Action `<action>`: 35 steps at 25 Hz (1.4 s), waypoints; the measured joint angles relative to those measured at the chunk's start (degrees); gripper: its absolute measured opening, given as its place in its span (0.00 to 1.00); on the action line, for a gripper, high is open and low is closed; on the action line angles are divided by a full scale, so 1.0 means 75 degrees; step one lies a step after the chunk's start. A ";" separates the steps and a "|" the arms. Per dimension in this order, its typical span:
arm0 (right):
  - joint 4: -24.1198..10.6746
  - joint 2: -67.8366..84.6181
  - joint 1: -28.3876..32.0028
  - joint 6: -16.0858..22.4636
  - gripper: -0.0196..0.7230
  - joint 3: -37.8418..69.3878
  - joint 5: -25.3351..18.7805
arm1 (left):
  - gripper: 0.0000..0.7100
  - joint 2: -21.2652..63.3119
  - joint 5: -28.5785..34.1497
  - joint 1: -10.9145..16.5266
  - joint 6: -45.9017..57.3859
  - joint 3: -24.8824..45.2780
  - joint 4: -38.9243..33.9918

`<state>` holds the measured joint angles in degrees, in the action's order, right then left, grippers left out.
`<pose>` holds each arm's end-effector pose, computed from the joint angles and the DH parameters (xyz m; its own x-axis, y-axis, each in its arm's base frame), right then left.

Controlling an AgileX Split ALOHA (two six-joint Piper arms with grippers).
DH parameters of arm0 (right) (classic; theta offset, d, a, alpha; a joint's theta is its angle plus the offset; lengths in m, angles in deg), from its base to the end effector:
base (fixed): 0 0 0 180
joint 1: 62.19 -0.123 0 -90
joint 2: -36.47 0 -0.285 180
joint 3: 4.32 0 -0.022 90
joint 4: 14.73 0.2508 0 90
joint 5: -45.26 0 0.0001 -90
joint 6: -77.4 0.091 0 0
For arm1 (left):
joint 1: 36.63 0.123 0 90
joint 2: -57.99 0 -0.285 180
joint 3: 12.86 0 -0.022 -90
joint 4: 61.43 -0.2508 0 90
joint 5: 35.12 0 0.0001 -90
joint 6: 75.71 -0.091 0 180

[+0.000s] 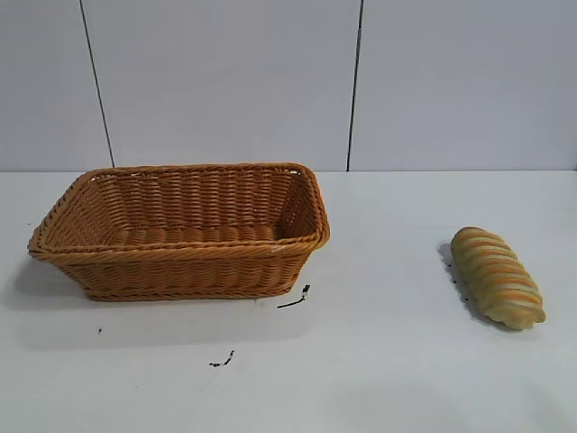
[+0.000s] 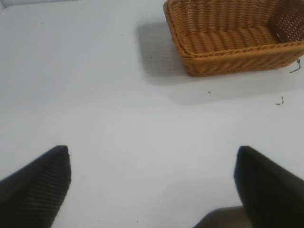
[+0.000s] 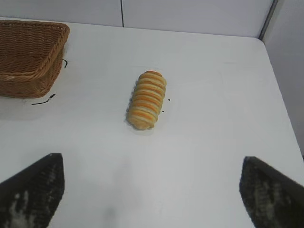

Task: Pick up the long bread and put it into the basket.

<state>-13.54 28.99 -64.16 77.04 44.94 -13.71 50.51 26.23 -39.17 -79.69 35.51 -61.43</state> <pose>-0.0030 0.0015 0.2765 -0.4337 -0.0105 -0.9010 -0.0485 0.9988 0.0117 -0.0065 0.0003 0.2774 -0.4525 0.0895 -0.8873 0.0759 0.9952 0.0617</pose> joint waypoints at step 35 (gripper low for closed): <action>-0.0086 -1.0777 0.0000 0.0048 0.96 -0.4030 0.0688 | 0.98 0.0000 0.0000 0.0000 0.0000 0.0000 0.0000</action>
<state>-14.18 -51.84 -64.16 77.40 14.72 -8.55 50.51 26.23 -39.17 -79.69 35.51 -61.43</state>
